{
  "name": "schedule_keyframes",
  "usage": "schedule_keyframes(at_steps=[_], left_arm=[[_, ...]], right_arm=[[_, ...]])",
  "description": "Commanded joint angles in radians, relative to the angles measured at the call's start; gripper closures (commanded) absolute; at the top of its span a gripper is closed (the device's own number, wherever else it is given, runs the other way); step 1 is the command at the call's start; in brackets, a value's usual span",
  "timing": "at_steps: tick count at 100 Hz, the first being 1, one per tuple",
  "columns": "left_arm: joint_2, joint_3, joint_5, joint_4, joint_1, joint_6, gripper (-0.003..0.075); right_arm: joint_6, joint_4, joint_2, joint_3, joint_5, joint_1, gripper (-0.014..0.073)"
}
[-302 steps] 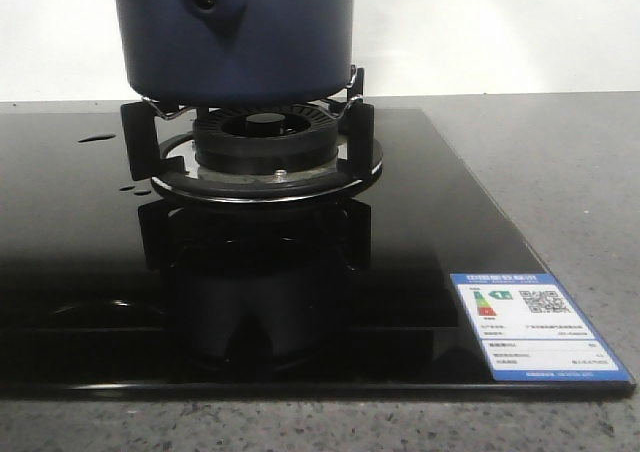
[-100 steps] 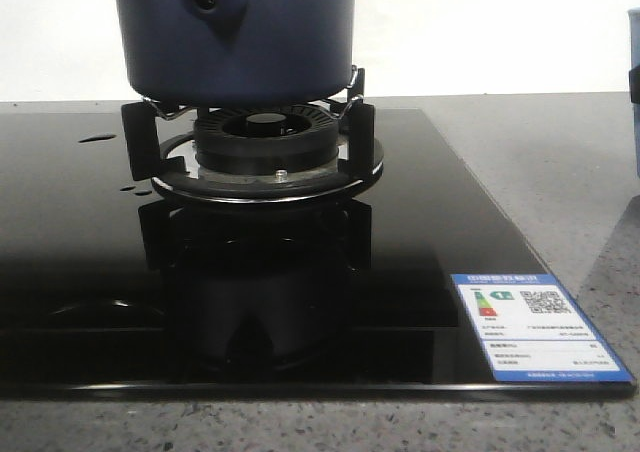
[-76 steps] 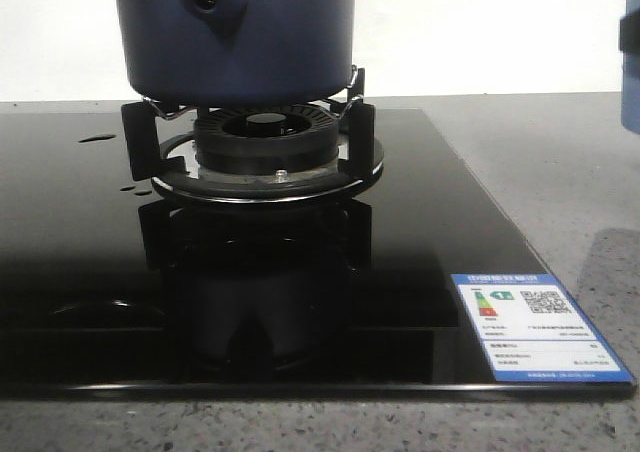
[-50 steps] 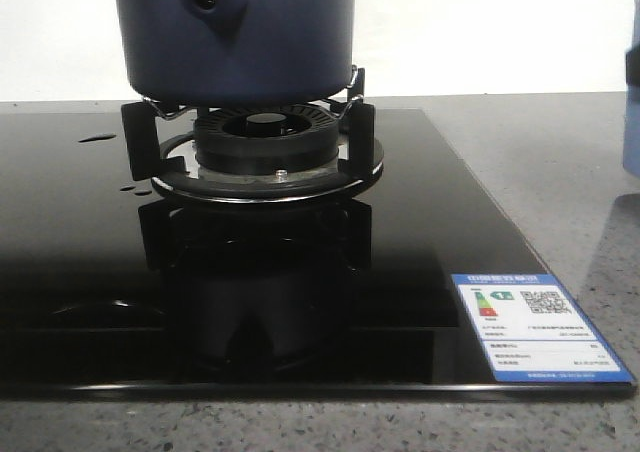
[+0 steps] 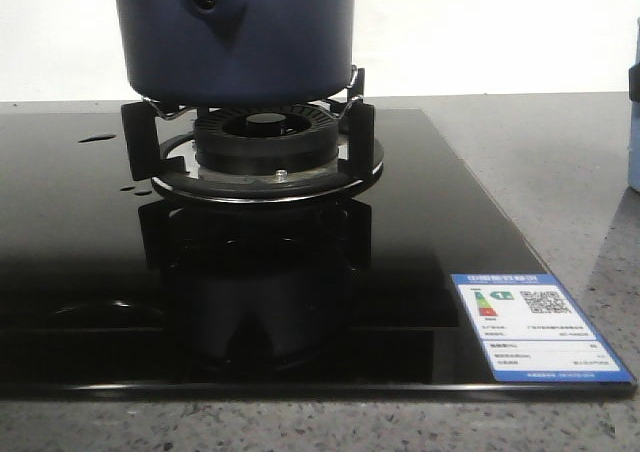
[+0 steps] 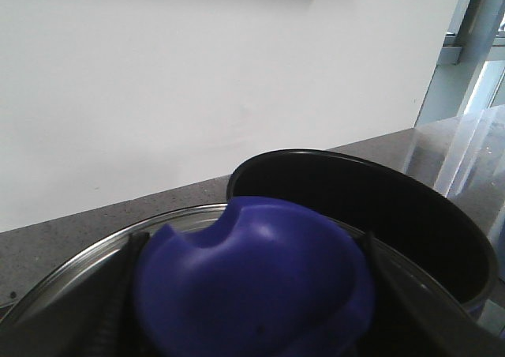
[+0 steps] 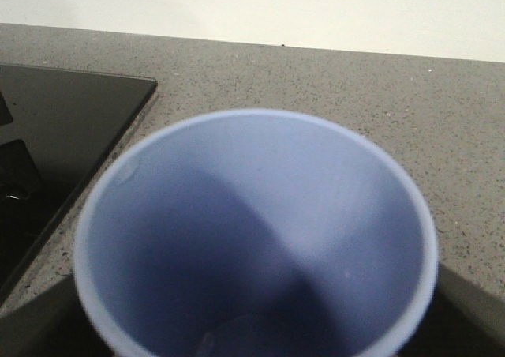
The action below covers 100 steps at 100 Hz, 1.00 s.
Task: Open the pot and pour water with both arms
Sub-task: 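Lower the empty cup onto the counter beside the stove, then open the right gripper to release the cup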
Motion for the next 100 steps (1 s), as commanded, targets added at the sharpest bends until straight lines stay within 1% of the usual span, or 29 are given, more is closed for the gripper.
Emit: schedule_keyframes(at_steps=[1,10,21,27,39,53,76,88,100], left_arm=[[-0.024,-0.034,0.054,-0.101,-0.008,0.002,0.0471],[-0.024,-0.034,0.054,-0.101,-0.008,0.002,0.0471],[-0.024,-0.034,0.054,-0.101,-0.008,0.002,0.0471],[-0.024,-0.034,0.054,-0.101,-0.008,0.002,0.0471],[-0.024,-0.034,0.054,-0.101,-0.008,0.002,0.0471],[-0.024,-0.034,0.054,-0.101,-0.008,0.002,0.0471],[-0.024,-0.034,0.054,-0.101,-0.008,0.002,0.0471],[-0.024,-0.034,0.056,-0.101,-0.008,0.002,0.0471],[-0.024,-0.034,0.094,-0.101,-0.008,0.0,0.0471]], right_arm=[[0.002,0.016,-0.022,-0.025,-0.09,-0.006,0.0039],[0.002,0.016,-0.022,-0.025,-0.088,-0.006,0.0032],[0.002,0.016,-0.022,-0.025,-0.086,-0.006,-0.0027],[0.002,0.037,-0.022,-0.025,-0.076,-0.006,-0.0056],[0.002,0.064,-0.022,-0.025,-0.056,-0.006,-0.0052],[0.002,0.064,-0.023,-0.025,-0.097,-0.006,-0.0052],[0.002,0.064,-0.133,-0.025,-0.097,-0.006,-0.0052],[0.002,0.064,-0.207,-0.025,-0.053,-0.006,-0.0052],[0.002,0.064,-0.297,-0.025,0.008,-0.006,-0.0052]])
